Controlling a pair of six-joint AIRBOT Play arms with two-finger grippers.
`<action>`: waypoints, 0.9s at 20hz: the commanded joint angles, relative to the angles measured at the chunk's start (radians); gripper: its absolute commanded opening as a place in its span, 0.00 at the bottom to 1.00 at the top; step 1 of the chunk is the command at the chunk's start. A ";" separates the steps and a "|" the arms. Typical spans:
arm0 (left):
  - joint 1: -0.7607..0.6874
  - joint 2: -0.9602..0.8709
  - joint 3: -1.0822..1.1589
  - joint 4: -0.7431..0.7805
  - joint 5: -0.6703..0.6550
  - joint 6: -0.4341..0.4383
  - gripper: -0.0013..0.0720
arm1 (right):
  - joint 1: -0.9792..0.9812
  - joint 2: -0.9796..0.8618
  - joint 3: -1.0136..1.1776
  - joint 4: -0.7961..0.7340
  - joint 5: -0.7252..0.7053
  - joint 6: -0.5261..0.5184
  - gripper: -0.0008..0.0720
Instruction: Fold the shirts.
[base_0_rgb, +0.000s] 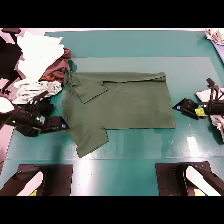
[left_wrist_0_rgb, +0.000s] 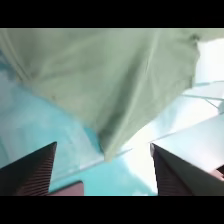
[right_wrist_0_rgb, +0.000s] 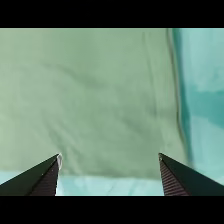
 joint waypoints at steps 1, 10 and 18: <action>-0.001 0.078 -0.122 -0.029 -0.016 -0.052 0.99 | 0.023 0.050 -0.078 0.029 0.010 -0.006 0.96; -0.001 0.109 -0.351 -0.134 0.200 -0.106 0.99 | 0.062 0.058 -0.077 0.082 0.010 0.000 0.96; -0.001 0.108 -0.427 -0.155 0.378 -0.156 0.98 | 0.062 0.058 -0.077 0.082 0.018 0.000 0.96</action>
